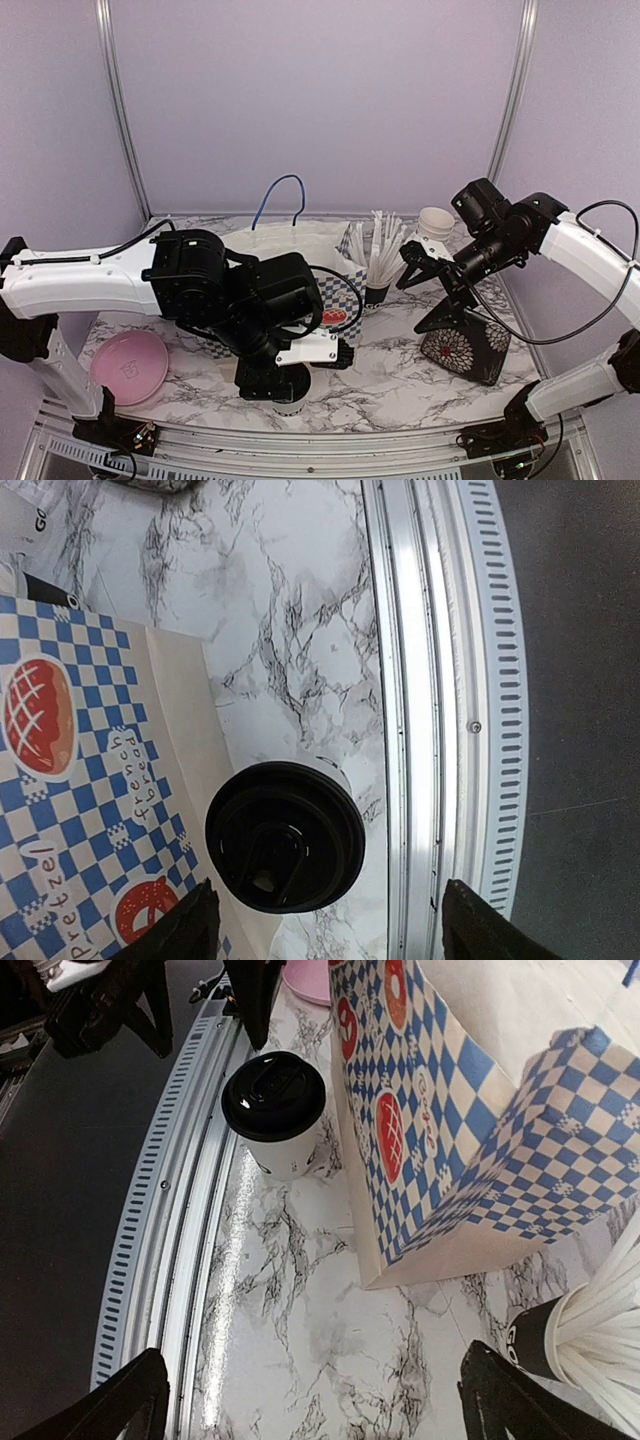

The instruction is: Pack the takeout coffee

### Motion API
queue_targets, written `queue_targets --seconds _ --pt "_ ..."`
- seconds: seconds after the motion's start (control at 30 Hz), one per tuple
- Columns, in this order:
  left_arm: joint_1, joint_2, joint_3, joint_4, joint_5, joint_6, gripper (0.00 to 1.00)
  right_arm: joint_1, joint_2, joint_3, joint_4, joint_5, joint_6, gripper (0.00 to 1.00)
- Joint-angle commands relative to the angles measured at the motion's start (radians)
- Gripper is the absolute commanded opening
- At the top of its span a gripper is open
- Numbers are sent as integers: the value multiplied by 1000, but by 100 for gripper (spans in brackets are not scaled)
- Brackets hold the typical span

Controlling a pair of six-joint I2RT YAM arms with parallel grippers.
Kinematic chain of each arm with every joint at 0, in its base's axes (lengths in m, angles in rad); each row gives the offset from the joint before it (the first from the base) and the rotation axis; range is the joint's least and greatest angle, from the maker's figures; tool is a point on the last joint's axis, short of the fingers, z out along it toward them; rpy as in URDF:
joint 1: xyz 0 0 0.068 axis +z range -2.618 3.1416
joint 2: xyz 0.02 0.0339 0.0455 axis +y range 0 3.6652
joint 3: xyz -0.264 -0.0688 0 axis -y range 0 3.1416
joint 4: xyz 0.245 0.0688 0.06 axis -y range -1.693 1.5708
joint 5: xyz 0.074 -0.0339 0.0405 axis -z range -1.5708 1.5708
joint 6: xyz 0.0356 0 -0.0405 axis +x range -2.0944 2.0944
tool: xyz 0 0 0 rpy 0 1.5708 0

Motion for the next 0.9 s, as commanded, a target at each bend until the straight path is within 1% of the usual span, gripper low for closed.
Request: queue_targets --seconds 0.0,0.1,0.2,0.3,0.43,0.5,0.57,0.8,0.87 --pt "28 20 -59 21 -49 24 80 -33 -14 -27 83 -41 32 99" --pt "48 34 -71 59 -33 -11 82 -34 -10 -36 83 -51 32 99" --pt "61 57 -82 63 -26 -37 83 -33 -8 -38 82 -53 31 99" --pt "76 87 -94 64 -31 -48 83 -34 -1 -40 79 -64 25 99" --pt "104 106 -106 69 8 -49 84 -33 15 -49 73 -68 19 99" --pt "112 108 -110 73 12 -47 88 -33 22 -58 71 -70 17 99" --pt "118 110 -110 77 12 -47 89 -33 23 -64 72 -69 17 99" --pt "141 123 -112 80 84 -36 80 -34 25 -70 75 -67 17 99" --pt "142 127 -114 80 90 -33 79 -33 30 -70 75 -66 17 99"
